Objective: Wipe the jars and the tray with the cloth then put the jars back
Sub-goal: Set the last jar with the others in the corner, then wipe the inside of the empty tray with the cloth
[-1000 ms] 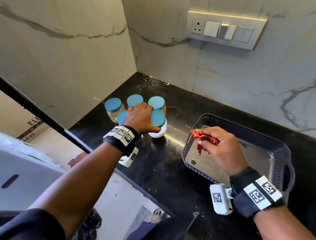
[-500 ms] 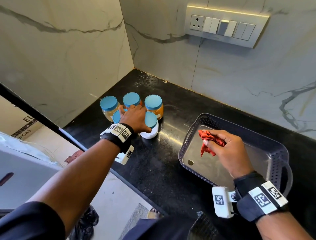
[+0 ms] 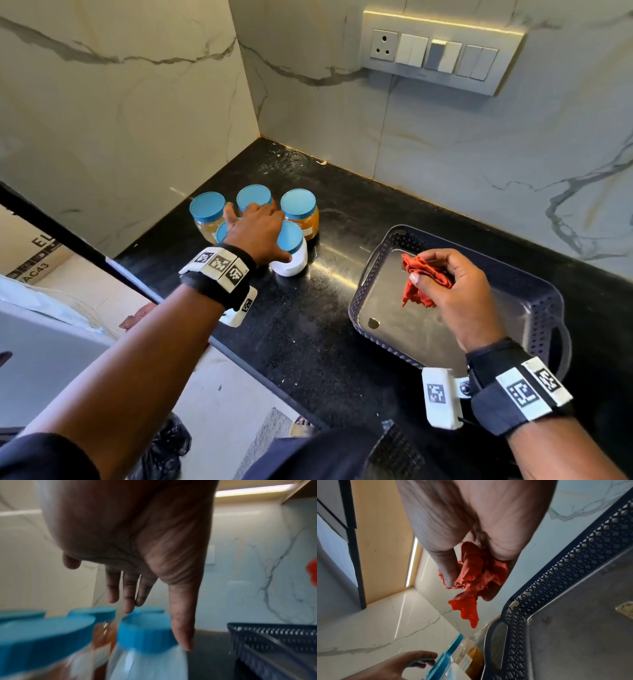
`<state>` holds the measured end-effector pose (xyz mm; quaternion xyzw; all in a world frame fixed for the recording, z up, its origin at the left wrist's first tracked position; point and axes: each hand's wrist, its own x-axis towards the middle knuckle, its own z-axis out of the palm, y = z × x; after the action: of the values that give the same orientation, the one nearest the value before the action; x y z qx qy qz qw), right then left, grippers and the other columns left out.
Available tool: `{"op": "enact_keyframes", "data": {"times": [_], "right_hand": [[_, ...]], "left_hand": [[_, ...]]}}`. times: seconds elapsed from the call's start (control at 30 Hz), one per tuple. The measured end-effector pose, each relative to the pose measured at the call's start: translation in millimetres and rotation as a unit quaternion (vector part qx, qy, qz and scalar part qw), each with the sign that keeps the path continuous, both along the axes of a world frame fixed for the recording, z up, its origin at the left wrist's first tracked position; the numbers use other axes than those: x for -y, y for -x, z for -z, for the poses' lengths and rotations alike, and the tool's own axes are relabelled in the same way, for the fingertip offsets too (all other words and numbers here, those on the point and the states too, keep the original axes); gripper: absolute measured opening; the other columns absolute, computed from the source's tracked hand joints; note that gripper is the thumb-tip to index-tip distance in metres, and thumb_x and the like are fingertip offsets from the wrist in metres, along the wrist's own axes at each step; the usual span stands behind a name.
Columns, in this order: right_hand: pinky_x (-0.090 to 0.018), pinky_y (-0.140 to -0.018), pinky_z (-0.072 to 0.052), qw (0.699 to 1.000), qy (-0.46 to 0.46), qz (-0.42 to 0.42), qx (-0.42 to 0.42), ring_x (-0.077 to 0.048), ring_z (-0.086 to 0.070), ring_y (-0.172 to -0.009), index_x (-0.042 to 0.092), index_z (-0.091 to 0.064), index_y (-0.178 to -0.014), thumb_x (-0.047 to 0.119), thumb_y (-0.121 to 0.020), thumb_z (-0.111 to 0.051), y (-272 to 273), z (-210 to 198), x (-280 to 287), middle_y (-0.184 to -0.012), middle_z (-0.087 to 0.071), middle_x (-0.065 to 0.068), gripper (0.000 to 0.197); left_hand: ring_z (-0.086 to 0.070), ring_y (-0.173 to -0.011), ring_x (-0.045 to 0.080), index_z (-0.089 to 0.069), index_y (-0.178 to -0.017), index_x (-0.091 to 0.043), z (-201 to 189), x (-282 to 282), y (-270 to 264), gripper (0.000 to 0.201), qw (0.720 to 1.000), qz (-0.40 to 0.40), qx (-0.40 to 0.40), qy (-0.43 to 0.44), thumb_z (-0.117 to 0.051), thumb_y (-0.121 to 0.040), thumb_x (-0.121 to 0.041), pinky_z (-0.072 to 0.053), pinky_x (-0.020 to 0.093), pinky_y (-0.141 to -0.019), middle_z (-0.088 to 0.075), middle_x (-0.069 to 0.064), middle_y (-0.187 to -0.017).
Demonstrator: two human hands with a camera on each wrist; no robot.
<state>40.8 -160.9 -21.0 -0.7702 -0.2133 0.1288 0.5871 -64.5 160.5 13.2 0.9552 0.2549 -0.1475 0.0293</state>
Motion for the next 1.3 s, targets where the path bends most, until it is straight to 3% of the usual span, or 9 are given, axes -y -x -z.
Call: {"op": "enact_keyframes", "data": {"times": [0.13,0.23,0.47,0.67,0.8,0.93,1.1,1.2,1.3], "right_hand": [[-0.028,-0.065,-0.059,0.995,-0.048,0.076,-0.037,-0.022,-0.076,-0.083,0.025,-0.075,-0.097,0.009,-0.087,-0.076,-12.7,1.5,17.5,-0.089,-0.077,-0.002,0.02],[-0.03,-0.071,-0.058,0.984,-0.082,0.136,-0.076,-0.022,-0.075,-0.086,0.024,-0.078,-0.097,0.004,-0.09,-0.071,-24.5,2.5,36.6,-0.09,-0.078,-0.001,0.022],[-0.031,-0.1,-0.055,0.956,-0.167,0.194,-0.143,-0.019,-0.068,-0.117,0.017,-0.07,-0.115,-0.023,-0.085,-0.055,-38.7,-4.2,97.7,-0.12,-0.073,-0.007,0.052],[-0.048,-0.095,-0.057,0.957,-0.085,0.254,-0.108,-0.026,-0.072,-0.106,0.027,-0.076,-0.106,-0.008,-0.088,-0.067,-51.9,2.1,139.7,-0.108,-0.077,-0.004,0.04],[-0.053,-0.092,-0.058,0.964,-0.013,0.255,-0.068,-0.033,-0.074,-0.099,0.026,-0.078,-0.108,0.001,-0.082,-0.075,-58.7,6.6,139.1,-0.104,-0.078,-0.004,0.036],[-0.047,-0.094,-0.058,0.971,0.018,0.228,-0.071,-0.019,-0.074,-0.097,0.03,-0.076,-0.103,-0.011,-0.078,-0.073,-63.5,5.2,114.7,-0.102,-0.078,0.0,0.048],[-0.035,-0.089,-0.059,0.983,0.084,0.133,-0.097,-0.016,-0.073,-0.099,0.014,-0.074,-0.117,-0.016,-0.074,-0.067,-67.1,8.1,57.4,-0.106,-0.077,-0.003,0.052],[-0.047,-0.086,-0.062,0.971,0.075,0.137,-0.18,-0.021,-0.074,-0.097,0.002,-0.07,-0.118,-0.026,-0.071,-0.055,-71.6,29.0,38.9,-0.113,-0.074,-0.013,0.056],[-0.047,-0.09,-0.06,0.958,0.224,0.108,-0.142,-0.016,-0.073,-0.096,0.012,-0.076,-0.115,-0.017,-0.069,-0.063,-74.6,47.7,50.8,-0.105,-0.078,-0.003,0.056]], "left_hand": [[-0.051,-0.136,0.027,-0.049,-0.15,-0.022,-22.9,28.8,-13.2,0.06,0.987,0.039,0.138,0.066,-0.064,-0.099,-0.05,-0.043,0.051,-0.113,-0.055,0.006,-0.15],[-0.06,-0.126,0.022,-0.056,-0.145,-0.016,-23.7,58.8,-33.0,0.045,0.968,0.042,0.181,0.168,-0.06,-0.104,-0.035,-0.047,0.038,-0.107,-0.065,0.006,-0.137],[-0.064,-0.122,0.028,-0.058,-0.141,-0.016,15.8,94.3,-76.6,0.04,0.979,0.071,0.085,0.173,-0.055,-0.106,-0.037,-0.052,0.043,-0.104,-0.068,0.009,-0.134],[-0.071,-0.097,0.032,-0.064,-0.119,-0.012,36.6,107.7,-106.8,0.039,0.984,0.089,0.016,0.152,-0.049,-0.106,-0.046,-0.058,0.044,-0.088,-0.073,0.015,-0.116],[-0.075,-0.08,0.023,-0.064,-0.105,-0.015,44.7,106.8,-111.3,0.019,0.982,0.13,-0.034,0.136,-0.055,-0.105,-0.032,-0.059,0.038,-0.08,-0.078,0.008,-0.097],[-0.075,-0.085,0.028,-0.066,-0.105,-0.012,56.4,103.5,-107.3,0.014,0.978,0.136,-0.063,0.142,-0.06,-0.102,-0.024,-0.058,0.039,-0.083,-0.078,0.011,-0.095],[-0.075,-0.081,0.028,-0.066,-0.102,-0.013,64.2,99.0,-111.8,0.033,0.976,0.127,-0.052,0.172,-0.051,-0.106,-0.042,-0.058,0.041,-0.085,-0.077,0.008,-0.084],[-0.074,-0.073,0.025,-0.063,-0.109,-0.017,63.1,99.4,-116.7,0.021,0.969,0.133,-0.035,0.204,-0.05,-0.105,-0.033,-0.059,0.042,-0.086,-0.078,0.008,-0.091],[-0.074,-0.07,0.023,-0.059,-0.118,-0.024,62.0,99.4,-120.1,0.017,0.964,0.144,-0.034,0.221,-0.056,-0.104,-0.033,-0.058,0.036,-0.074,-0.076,0.005,-0.106]]}}
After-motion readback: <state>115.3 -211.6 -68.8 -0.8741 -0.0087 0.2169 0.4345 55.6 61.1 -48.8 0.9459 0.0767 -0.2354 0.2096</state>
